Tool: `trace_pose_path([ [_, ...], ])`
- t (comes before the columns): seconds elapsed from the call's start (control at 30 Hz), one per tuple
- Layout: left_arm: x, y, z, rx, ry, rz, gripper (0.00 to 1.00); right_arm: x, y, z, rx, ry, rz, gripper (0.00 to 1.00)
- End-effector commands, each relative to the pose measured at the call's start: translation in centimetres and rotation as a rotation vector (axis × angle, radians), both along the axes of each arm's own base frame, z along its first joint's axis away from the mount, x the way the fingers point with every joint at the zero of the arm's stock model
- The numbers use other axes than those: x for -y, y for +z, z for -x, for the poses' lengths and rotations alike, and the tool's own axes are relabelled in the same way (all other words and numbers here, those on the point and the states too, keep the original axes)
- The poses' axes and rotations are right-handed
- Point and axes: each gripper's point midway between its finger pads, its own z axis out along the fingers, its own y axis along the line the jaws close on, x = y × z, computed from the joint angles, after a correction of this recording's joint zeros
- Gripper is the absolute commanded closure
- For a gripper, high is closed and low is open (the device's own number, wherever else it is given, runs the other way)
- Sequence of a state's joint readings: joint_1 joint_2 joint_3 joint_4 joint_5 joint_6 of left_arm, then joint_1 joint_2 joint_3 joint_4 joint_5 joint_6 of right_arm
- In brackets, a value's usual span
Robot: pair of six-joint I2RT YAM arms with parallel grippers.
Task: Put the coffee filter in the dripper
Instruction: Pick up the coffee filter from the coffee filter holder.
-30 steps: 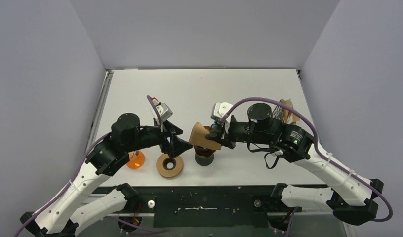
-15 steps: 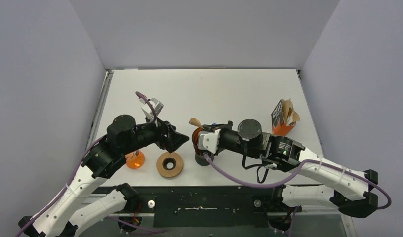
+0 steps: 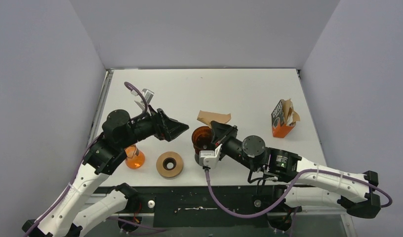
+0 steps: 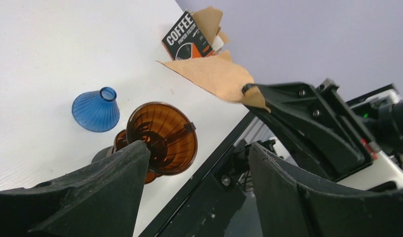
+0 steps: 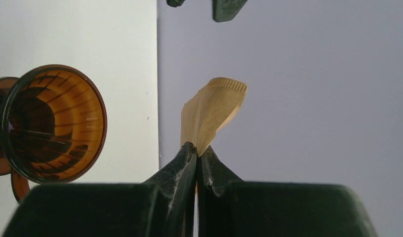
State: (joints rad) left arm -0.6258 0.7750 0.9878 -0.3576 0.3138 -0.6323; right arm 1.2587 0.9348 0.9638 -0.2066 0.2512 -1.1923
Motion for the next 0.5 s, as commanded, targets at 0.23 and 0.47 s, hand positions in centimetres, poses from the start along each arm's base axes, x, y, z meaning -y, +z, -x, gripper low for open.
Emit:
trace_pose_path([
  [0.23,1.8,4.5,-1.2,-0.087,-0.251,0.381,0.32,1.8,2.4,1.4,0.285,0.015,0.010,1.00],
  [0.47,2.6,3.4,-0.6,-0.192,-0.348,0.365,0.32,0.8,3.3,4.3,0.470,0.109,0.070,1.00],
])
